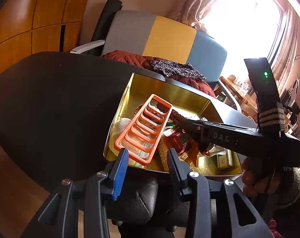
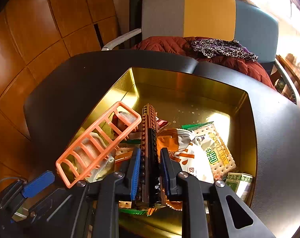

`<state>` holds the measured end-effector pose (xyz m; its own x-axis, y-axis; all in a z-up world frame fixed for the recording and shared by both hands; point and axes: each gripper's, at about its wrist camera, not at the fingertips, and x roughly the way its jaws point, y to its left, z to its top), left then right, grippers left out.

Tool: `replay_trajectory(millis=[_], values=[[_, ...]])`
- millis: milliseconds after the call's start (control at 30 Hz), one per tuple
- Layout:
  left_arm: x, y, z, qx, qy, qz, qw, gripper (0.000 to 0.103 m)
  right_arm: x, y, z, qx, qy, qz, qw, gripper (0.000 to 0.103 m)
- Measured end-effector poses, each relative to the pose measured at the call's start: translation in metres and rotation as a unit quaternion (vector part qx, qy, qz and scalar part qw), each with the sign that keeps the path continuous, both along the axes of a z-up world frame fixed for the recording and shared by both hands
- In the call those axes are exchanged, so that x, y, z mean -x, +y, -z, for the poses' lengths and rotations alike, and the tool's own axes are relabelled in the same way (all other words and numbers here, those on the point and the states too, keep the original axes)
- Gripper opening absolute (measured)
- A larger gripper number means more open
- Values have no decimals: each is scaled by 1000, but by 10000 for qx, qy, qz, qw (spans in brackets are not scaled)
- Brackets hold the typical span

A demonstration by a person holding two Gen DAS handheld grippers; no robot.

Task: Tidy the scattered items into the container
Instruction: 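Lower the brown brick strip into the tray and open the right gripper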

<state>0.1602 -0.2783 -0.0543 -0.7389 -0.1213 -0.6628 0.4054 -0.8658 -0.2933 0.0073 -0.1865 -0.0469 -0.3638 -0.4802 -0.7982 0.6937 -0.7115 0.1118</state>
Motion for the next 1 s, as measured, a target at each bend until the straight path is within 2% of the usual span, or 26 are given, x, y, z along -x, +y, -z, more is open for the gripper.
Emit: replay_trajectory(millis=[500,1000], values=[[-3,13,-2,99,-136,13,9999,44,-13,21,-5,183,41,31,9998,24],[3,27,-11,268,-230,37,9994,51,-17,51,0,934,-971,-136,9908,27]])
